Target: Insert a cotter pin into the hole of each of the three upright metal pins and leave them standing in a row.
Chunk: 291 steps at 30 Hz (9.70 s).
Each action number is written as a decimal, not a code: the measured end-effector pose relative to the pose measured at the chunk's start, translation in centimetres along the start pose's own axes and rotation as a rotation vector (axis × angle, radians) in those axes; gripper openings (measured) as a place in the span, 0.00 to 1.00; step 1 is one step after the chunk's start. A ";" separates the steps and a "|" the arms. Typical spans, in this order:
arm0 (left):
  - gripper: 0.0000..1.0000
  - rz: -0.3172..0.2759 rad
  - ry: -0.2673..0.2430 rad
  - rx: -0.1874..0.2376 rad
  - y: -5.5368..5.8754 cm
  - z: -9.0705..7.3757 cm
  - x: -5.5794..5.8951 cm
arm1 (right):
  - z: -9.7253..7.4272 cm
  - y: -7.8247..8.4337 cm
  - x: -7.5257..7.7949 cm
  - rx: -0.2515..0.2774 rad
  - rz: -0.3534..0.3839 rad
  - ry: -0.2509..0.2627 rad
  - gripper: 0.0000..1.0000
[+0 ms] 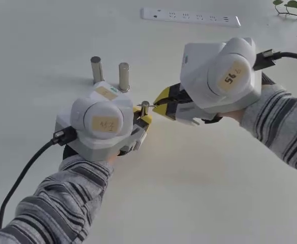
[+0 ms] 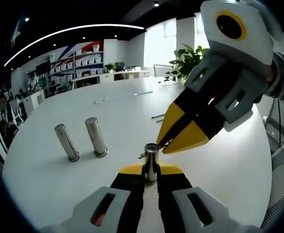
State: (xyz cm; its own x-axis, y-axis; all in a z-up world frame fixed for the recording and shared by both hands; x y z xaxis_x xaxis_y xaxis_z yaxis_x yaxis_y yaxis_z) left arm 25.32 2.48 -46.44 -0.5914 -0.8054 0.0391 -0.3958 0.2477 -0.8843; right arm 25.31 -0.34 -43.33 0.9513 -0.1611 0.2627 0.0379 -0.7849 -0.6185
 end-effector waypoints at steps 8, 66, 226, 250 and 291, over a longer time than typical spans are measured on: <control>0.05 -0.005 -0.004 0.003 0.0 0.1 0.0 | 0.2 -0.4 -0.1 0.019 0.016 0.002 0.00; 0.05 -0.015 -0.024 -0.002 -0.3 -0.2 -1.6 | -2.4 2.3 1.6 0.095 0.353 0.123 0.19; 0.99 -0.015 -0.027 0.015 -0.9 -8.2 -4.8 | 2.5 -1.8 -0.5 0.324 0.244 -0.153 0.08; 0.99 -0.065 -0.024 0.026 -0.8 -8.2 -4.9 | 1.6 -1.3 -0.5 0.325 0.248 -0.146 0.19; 0.97 -0.085 -0.041 0.053 -1.2 -8.4 -5.4 | -2.9 9.7 8.7 -0.132 0.265 -0.073 0.23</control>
State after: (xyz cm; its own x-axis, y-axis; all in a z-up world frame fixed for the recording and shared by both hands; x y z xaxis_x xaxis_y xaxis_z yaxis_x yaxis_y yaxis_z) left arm 23.13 11.06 -41.66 -0.5274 -0.8440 0.0972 -0.4052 0.1493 -0.9020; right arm 33.10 -11.10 -44.91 0.9425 -0.3307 0.0483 -0.2498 -0.7932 -0.5553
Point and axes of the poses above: the centre of the closed fingertips' face, and the gripper's own axes: z roughly forward along the fingers, x roughly to its right, y roughly out of its underside, the point moved 2 cm from there along -z, roughly backward along the fingers
